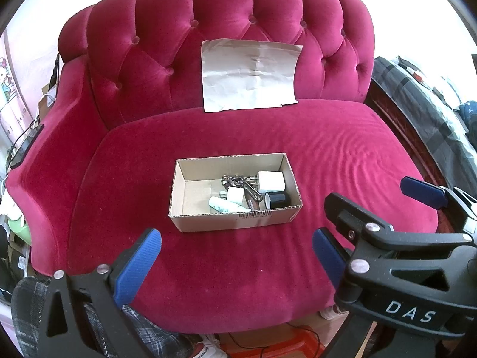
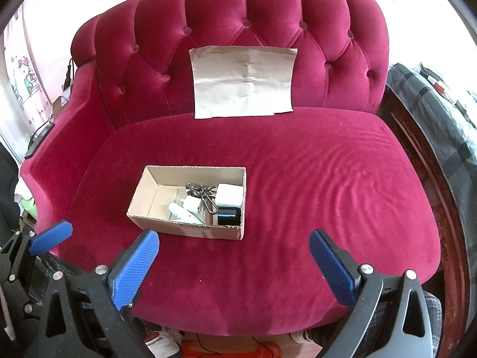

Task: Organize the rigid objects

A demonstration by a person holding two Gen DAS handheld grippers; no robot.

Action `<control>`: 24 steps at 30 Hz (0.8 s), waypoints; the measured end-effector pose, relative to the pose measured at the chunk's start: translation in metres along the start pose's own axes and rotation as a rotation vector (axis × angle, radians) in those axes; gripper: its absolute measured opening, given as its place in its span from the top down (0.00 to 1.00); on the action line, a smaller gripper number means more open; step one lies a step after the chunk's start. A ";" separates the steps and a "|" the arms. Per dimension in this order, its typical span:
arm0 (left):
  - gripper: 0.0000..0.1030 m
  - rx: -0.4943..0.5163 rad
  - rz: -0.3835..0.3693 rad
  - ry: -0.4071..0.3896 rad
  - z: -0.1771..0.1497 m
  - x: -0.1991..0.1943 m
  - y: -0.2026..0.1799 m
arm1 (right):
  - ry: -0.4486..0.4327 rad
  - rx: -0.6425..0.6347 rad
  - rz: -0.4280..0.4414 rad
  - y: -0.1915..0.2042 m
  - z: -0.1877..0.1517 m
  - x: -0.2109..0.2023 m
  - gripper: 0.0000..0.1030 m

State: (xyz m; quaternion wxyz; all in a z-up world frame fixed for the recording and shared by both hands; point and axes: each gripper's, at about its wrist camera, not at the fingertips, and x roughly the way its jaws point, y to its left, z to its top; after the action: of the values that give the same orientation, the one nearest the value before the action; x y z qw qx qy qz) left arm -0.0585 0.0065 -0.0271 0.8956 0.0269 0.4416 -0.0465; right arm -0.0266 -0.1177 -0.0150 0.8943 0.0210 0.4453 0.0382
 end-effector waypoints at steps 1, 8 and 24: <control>0.00 0.001 0.001 0.000 0.000 0.000 0.000 | -0.001 -0.001 0.001 0.000 0.000 0.000 0.00; 0.00 0.001 0.000 0.002 0.000 0.000 -0.001 | 0.001 0.000 0.004 -0.004 0.001 -0.001 0.00; 0.00 -0.005 -0.004 0.000 0.003 0.000 -0.001 | -0.014 0.000 -0.002 -0.003 0.003 -0.002 0.00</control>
State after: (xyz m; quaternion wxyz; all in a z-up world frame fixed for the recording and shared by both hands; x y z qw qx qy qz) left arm -0.0557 0.0049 -0.0252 0.8956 0.0235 0.4416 -0.0473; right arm -0.0249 -0.1211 -0.0121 0.8975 0.0206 0.4389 0.0371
